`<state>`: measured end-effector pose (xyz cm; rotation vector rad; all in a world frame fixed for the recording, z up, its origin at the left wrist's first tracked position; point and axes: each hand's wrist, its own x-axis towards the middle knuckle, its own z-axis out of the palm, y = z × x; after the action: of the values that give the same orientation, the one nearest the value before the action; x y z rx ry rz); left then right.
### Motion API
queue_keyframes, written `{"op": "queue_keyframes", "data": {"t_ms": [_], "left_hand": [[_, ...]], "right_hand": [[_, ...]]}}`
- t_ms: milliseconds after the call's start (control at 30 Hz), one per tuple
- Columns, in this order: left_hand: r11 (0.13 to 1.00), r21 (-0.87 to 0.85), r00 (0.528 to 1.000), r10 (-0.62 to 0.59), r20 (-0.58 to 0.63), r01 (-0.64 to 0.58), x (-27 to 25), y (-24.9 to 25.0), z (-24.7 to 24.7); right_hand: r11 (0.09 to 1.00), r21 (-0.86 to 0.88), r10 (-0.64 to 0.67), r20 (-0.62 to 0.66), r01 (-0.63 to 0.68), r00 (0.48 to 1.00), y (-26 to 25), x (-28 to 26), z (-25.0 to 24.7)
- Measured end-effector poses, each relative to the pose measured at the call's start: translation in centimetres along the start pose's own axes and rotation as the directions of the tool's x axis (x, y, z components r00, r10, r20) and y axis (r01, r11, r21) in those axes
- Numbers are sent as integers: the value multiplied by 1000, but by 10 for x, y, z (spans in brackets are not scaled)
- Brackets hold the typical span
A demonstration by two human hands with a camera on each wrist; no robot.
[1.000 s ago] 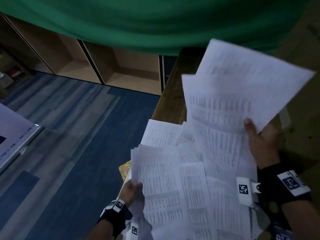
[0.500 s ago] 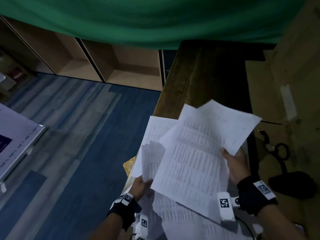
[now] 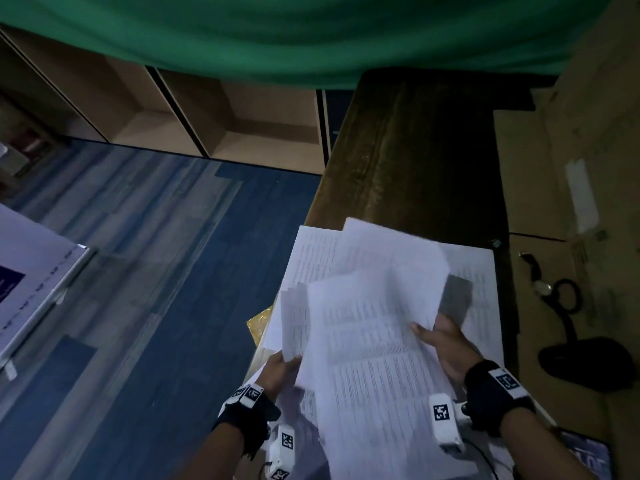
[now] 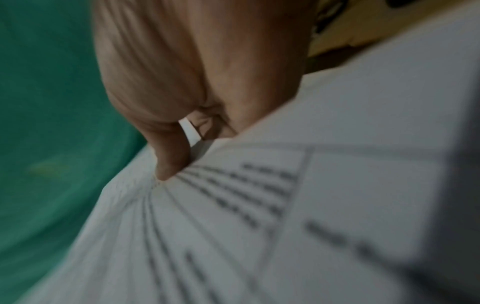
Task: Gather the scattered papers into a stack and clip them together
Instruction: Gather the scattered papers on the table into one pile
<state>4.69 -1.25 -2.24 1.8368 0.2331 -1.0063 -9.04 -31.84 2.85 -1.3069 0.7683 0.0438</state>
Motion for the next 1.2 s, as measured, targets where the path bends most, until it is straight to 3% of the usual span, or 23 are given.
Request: {"op": "queue_keyframes", "data": {"t_ms": [167,300,433,533,600,767,900,967,1100,1200], "left_hand": [[994,-83,998,-70,3,70,-2,5,3],[961,-231,988,-138,68,151,4,-3,1],[998,-54,996,-20,84,25,-2,-2,7],[995,-62,997,72,-28,-73,-6,0,8],[987,-130,992,86,-97,-98,-10,4,7],[982,-176,997,59,-41,-66,-7,1,0],[989,-86,993,119,7,-118,-10,-2,5],[989,-78,991,125,-45,-129,-10,-1,3],[992,-70,984,95,-147,-106,-4,-3,-10],[992,-70,986,94,-135,-104,-2,-6,-19]], "right_hand": [[902,-429,20,-53,-41,998,3,6,6],[871,-479,37,-161,-110,986,15,2,23],[808,-565,208,6,-168,978,49,4,30],[756,-626,405,214,-194,889,65,1,24],[755,-624,444,260,-201,857,69,-2,17],[782,-607,257,101,-145,961,77,-12,12],[782,-615,176,71,-96,982,68,-24,40],[817,-562,241,123,-133,963,63,-24,43],[844,-501,405,362,-191,840,56,-25,23],[852,-484,389,331,-199,860,58,-29,6]]}}
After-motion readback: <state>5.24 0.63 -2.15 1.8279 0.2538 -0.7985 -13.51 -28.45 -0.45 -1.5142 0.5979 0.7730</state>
